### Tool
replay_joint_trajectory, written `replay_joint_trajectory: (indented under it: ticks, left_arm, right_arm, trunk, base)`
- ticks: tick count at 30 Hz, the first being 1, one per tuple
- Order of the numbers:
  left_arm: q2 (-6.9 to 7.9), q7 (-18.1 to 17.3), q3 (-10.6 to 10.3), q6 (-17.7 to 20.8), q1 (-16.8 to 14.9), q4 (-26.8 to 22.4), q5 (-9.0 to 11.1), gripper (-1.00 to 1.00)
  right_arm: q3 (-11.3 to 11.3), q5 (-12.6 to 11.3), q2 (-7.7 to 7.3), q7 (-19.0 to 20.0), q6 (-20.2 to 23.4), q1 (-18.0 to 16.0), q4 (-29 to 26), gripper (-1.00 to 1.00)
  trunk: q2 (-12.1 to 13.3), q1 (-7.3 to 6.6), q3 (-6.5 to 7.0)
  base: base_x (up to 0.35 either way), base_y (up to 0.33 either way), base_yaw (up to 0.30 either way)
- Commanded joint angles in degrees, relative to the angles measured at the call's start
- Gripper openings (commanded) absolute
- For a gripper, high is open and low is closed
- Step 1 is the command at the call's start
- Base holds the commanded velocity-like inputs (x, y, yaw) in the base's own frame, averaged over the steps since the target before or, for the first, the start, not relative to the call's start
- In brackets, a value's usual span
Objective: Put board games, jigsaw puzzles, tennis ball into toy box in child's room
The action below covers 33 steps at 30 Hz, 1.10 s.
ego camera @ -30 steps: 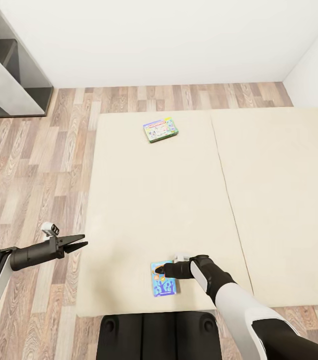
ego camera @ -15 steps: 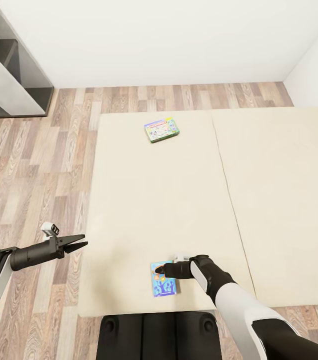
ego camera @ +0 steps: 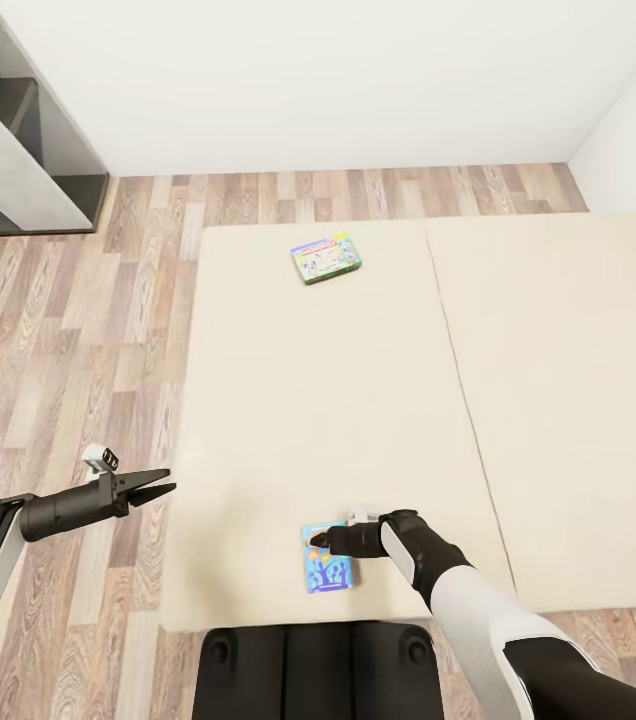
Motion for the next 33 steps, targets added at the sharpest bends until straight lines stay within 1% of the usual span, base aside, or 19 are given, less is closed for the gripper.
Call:
replay_joint_trajectory:
  ticks: [1, 17, 24, 33]
  left_arm:
    - [0.02, -0.16, -0.01, 0.60, -0.01, -0.01, 0.06, 1.00]
    - [0.02, -0.16, -0.01, 0.60, -0.01, -0.01, 0.03, 1.00]
    - [-0.04, -0.16, -0.01, 0.60, -0.01, -0.01, 0.03, 1.00]
    - [-0.07, -0.16, -0.01, 0.60, -0.01, -0.01, 0.05, 1.00]
  right_arm:
    - [0.10, -0.48, 0.00, -0.14, 0.37, -0.01, -0.08, 1.00]
    - [0.10, -0.48, 0.00, -0.12, 0.37, -0.01, -0.07, 1.00]
    - [0.10, -0.48, 0.00, -0.14, 0.37, -0.01, -0.08, 1.00]
    - [0.10, -0.48, 0.00, -0.18, 0.37, -0.01, -0.08, 1.00]
  trunk:
    - [-0.09, 0.03, -0.06]
    - [-0.09, 0.03, -0.06]
    - [-0.09, 0.03, -0.06]
    - [-0.09, 0.03, -0.06]
  base:
    - [-0.035, 0.060, 0.000]
    - [-0.005, 0.010, 0.000]
    - [0.000, 0.072, 0.000]
    - [0.000, 0.011, 0.000]
